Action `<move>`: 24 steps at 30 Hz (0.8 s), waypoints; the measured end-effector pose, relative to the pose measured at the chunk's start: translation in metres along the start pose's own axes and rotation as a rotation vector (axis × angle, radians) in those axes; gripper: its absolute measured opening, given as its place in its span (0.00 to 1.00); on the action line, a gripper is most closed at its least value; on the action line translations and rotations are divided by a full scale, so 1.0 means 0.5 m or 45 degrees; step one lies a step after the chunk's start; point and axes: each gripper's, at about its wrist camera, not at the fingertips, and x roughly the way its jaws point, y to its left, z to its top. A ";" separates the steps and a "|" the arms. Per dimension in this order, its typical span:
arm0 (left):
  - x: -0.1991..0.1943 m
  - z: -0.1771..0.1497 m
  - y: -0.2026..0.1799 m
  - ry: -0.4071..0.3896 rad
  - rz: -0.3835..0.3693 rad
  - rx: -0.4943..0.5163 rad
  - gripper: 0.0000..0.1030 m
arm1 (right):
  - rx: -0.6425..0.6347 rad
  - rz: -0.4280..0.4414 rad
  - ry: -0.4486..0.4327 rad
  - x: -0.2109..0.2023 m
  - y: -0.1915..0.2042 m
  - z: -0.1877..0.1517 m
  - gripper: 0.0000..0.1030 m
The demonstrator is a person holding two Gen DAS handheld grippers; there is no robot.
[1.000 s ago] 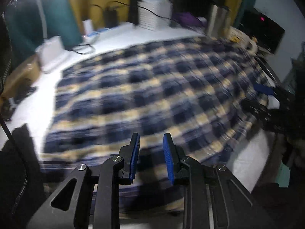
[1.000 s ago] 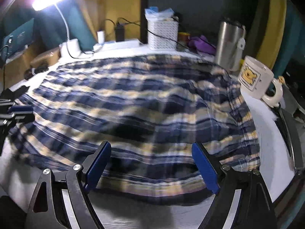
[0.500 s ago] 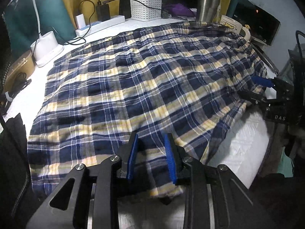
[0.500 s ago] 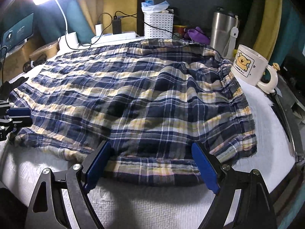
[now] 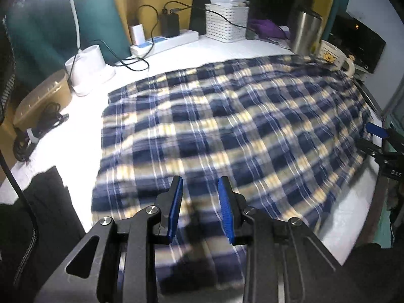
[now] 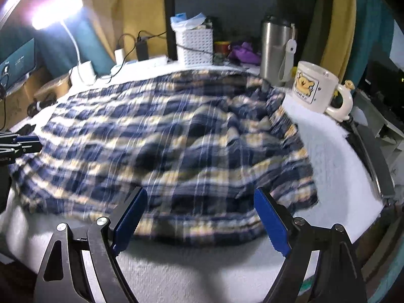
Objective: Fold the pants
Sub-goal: 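Smooth the folded plaid pants flat with both grippers open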
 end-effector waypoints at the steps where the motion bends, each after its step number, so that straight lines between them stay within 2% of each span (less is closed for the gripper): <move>1: 0.006 0.009 0.004 0.002 0.004 0.001 0.28 | 0.004 -0.003 -0.004 0.002 -0.003 0.006 0.85; 12: 0.060 0.081 0.034 0.024 0.017 -0.003 0.28 | 0.000 0.011 -0.010 0.056 -0.005 0.075 0.85; 18: 0.111 0.091 0.051 0.113 0.055 0.000 0.28 | -0.020 0.021 0.019 0.102 0.001 0.110 0.85; 19: 0.113 0.092 0.053 0.101 0.049 0.002 0.28 | -0.022 0.022 0.035 0.111 0.001 0.112 0.85; 22: 0.121 0.104 0.067 0.100 0.046 0.004 0.34 | -0.023 0.010 0.103 0.149 0.000 0.113 0.85; 24: 0.132 0.115 0.086 0.097 0.063 -0.013 0.45 | -0.009 0.008 0.132 0.167 -0.004 0.112 0.85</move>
